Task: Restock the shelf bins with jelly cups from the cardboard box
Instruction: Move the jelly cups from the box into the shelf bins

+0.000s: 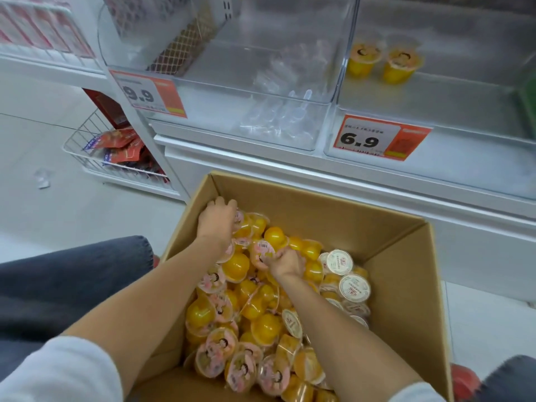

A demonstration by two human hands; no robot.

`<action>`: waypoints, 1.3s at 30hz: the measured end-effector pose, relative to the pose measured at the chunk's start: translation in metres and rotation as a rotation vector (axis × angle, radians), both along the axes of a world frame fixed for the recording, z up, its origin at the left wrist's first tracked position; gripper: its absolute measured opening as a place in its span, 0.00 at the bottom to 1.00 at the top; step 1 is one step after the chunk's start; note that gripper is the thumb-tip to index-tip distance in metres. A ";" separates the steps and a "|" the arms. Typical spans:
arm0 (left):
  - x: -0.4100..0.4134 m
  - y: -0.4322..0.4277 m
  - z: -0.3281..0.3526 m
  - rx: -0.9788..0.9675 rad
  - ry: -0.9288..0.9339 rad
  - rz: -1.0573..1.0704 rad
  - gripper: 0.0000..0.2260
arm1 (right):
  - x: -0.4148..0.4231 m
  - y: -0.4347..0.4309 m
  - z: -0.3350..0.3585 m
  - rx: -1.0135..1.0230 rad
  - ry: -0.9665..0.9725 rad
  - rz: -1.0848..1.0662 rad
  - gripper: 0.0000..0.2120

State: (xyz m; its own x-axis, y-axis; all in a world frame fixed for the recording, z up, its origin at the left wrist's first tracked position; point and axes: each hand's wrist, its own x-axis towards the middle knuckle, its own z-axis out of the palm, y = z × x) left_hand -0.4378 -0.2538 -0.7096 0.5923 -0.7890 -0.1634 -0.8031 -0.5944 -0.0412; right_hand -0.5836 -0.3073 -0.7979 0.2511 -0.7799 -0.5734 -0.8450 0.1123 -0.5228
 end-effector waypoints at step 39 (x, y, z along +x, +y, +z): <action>-0.138 -0.287 0.230 -0.402 0.390 -0.176 0.21 | -0.133 -0.327 0.291 -0.364 -0.449 -0.233 0.18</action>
